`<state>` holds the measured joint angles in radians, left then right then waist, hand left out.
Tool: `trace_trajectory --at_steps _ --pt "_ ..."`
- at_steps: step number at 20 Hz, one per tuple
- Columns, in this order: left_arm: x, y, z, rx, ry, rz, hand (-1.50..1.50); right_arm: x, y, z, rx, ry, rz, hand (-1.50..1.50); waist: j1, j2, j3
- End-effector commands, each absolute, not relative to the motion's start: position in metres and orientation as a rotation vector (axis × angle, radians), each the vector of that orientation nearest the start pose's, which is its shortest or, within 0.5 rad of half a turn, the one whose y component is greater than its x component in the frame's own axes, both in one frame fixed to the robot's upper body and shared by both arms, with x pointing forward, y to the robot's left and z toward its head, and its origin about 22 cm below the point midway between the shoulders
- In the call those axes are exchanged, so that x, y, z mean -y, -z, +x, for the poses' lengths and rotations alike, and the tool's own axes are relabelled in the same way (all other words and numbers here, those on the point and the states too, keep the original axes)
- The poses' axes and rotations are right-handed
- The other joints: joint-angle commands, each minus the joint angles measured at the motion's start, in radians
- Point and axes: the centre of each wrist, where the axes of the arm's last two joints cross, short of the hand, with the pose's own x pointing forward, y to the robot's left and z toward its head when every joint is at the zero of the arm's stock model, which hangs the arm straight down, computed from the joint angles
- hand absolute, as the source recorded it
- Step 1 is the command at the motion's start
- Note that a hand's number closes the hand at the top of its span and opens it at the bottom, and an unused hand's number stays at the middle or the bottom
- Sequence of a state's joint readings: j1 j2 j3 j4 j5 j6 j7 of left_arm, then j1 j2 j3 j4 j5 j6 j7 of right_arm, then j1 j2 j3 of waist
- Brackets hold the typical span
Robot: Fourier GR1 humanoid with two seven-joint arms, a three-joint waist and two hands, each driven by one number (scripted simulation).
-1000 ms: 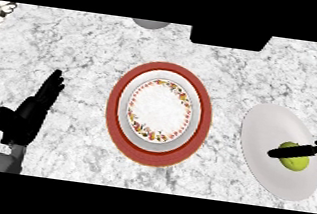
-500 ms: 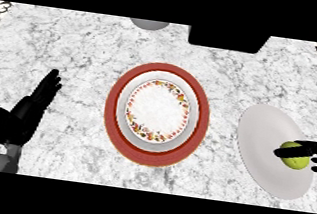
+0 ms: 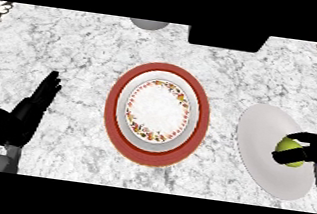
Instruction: Pick the pear from the plate and place it in the plate
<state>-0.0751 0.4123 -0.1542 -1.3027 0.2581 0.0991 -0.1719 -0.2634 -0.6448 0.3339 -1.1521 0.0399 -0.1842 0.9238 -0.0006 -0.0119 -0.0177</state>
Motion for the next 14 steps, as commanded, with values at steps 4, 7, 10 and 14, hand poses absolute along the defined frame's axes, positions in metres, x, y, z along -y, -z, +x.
trace_trajectory --at_steps 4,7,10,14 --pt "-0.311 0.024 0.255 1.496 0.133 0.170 0.00 0.293 -0.029 0.272 1.053 -0.963 -0.812 1.50 -0.021 -0.001 0.019" --pt "-0.314 0.029 0.243 1.502 0.112 0.184 0.00 0.314 -0.037 0.255 1.229 -1.016 -0.875 1.50 -0.028 -0.002 0.019" --pt "-0.315 0.025 0.249 1.516 0.120 0.187 0.00 0.315 -0.042 0.232 1.361 -1.004 -0.851 1.50 -0.033 0.004 0.018" --pt "-0.319 0.027 0.238 1.492 0.111 0.176 0.00 0.319 -0.079 0.200 1.462 -0.994 -0.877 1.50 -0.038 0.002 0.017"
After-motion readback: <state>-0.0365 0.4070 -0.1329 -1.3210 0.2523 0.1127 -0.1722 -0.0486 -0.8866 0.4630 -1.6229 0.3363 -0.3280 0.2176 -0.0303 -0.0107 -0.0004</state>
